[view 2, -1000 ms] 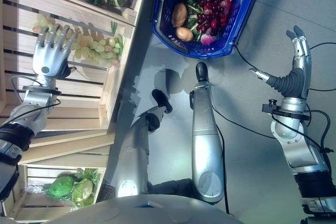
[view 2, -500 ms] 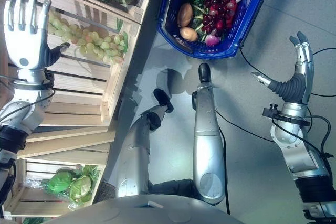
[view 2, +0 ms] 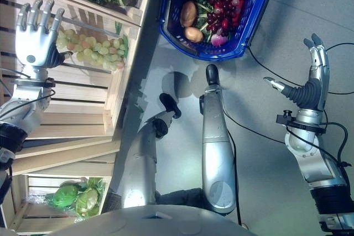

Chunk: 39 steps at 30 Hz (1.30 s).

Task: Pick up fruits and vegetables into the basket

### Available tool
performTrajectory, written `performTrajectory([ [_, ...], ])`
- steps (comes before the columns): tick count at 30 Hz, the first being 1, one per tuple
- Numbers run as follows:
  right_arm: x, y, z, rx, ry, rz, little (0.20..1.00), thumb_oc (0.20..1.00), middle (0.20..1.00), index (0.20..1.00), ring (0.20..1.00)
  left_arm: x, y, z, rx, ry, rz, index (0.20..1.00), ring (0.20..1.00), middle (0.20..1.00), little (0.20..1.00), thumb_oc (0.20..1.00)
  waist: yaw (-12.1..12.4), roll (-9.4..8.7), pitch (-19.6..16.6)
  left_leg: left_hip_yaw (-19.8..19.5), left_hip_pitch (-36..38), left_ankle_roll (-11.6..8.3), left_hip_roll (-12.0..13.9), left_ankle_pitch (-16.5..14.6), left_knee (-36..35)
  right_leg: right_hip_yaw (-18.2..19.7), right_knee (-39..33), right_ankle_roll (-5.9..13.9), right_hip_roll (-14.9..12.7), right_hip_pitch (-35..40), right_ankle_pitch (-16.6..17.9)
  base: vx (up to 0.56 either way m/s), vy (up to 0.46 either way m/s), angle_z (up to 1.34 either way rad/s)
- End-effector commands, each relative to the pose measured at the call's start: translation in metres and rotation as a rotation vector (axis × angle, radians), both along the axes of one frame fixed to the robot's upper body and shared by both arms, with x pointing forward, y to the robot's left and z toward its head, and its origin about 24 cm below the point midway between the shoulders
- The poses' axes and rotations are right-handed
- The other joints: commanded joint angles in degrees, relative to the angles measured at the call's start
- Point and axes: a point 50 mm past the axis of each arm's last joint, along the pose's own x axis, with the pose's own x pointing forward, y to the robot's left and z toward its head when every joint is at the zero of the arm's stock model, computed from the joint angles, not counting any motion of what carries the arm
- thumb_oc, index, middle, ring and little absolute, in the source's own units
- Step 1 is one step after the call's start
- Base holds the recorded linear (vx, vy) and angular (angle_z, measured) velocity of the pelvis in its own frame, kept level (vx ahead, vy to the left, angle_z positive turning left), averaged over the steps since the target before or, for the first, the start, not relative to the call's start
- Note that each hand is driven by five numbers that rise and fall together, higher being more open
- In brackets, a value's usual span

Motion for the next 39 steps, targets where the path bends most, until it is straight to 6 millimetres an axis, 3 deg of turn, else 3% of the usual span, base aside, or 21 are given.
performTrajectory([
  [1,-0.004,0.002,0.013,-0.043,-0.078,0.027,1.0,1.0,1.0,1.0,1.0,-0.004,0.018,-0.017,-0.033,0.056,0.113,1.0,1.0,1.0,1.0,1.0,-3.4,3.88,-2.1,0.7,-4.2,1.21,-0.9,-2.1,2.3,0.4,-1.6,6.02,0.5,0.0,-2.9,0.0,0.0,0.0],
  [13,-0.001,0.002,0.02,-0.051,-0.109,0.022,1.0,1.0,1.0,1.0,1.0,-0.001,0.028,-0.031,-0.008,0.136,0.224,1.0,1.0,1.0,1.0,1.0,-3.5,3.55,-2.1,0.5,-7.4,1.35,-0.6,-2.7,3.9,1.2,-0.6,5.72,1.0,-3.1,-2.9,0.0,0.003,0.0],
  [18,0.001,0.001,0.024,-0.053,-0.13,0.016,1.0,1.0,1.0,1.0,1.0,-0.005,0.043,-0.034,0.112,0.151,0.39,1.0,1.0,1.0,1.0,1.0,-3.6,3.14,-2.1,0.2,-9.1,1.46,-0.4,-3.0,4.8,1.4,-0.4,5.7,1.0,-4.7,-2.5,0.0,0.013,0.0],
  [23,0.003,0.0,0.023,-0.037,-0.143,0.014,1.0,1.0,1.0,1.0,1.0,-0.01,0.053,-0.037,0.126,0.107,0.477,1.0,1.0,1.0,1.0,1.0,-3.7,2.72,-2.1,0.0,-10.9,1.69,-0.1,-3.5,6.1,1.6,0.3,5.46,1.4,-6.4,-2.4,0.0,0.0,0.0],
  [39,0.011,0.001,0.025,-0.055,-0.152,0.018,1.0,1.0,1.0,1.0,1.0,0.0,0.057,-0.021,0.097,0.074,0.58,1.0,1.0,1.0,1.0,1.0,-4.4,2.95,-2.1,0.0,-15.2,2.13,0.2,-5.2,10.0,3.4,2.1,4.97,2.1,-10.6,-2.3,0.01,0.033,-0.03],
])
